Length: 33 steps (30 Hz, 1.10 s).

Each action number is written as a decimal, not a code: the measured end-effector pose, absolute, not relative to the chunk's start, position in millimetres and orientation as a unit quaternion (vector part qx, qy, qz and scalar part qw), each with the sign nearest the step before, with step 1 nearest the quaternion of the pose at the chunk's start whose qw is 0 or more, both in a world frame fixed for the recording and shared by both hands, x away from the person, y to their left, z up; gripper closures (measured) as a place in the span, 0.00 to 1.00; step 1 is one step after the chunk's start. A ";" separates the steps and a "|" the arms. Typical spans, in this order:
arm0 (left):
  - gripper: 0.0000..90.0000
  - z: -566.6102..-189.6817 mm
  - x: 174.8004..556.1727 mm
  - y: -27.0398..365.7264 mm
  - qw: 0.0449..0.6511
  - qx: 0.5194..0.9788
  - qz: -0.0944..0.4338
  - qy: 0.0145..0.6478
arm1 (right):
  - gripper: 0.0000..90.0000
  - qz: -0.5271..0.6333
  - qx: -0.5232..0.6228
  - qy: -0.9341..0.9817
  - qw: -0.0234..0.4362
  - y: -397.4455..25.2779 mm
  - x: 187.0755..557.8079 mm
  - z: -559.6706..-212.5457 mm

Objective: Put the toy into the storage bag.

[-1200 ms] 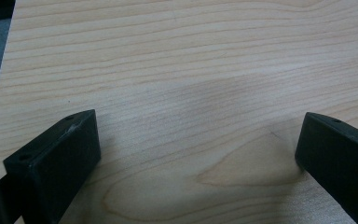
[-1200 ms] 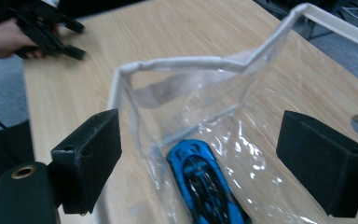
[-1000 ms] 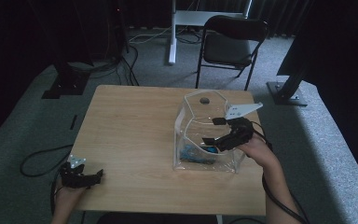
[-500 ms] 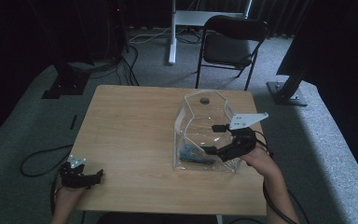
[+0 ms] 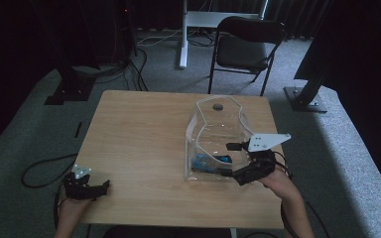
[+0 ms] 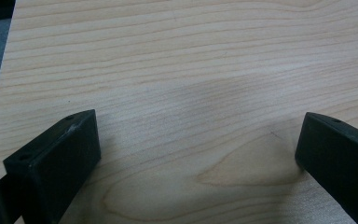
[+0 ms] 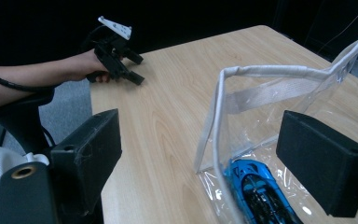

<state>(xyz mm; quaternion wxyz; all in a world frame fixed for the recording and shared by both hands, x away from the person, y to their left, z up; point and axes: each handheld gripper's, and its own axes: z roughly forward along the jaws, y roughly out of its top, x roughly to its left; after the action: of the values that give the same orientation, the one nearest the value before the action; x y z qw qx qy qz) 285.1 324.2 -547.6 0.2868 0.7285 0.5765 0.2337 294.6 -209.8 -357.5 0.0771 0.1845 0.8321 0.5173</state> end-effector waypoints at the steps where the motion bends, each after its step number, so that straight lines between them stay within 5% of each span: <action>1: 0.00 -547.5 285.1 324.3 0.286 0.729 0.234 0.576 | 0.15 0.520 0.184 0.831 0.074 -210.6 293.2 -358.6; 33: 0.00 -547.5 285.1 324.4 0.286 0.729 0.234 0.576 | 0.15 0.531 0.146 0.834 0.026 -216.6 259.5 -412.7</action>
<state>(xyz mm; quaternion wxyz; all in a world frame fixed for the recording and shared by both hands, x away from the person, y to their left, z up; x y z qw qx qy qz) 285.1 324.4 -547.5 0.2858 0.7294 0.5759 0.2339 259.5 -216.6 -412.7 0.0261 0.1459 0.8345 0.5308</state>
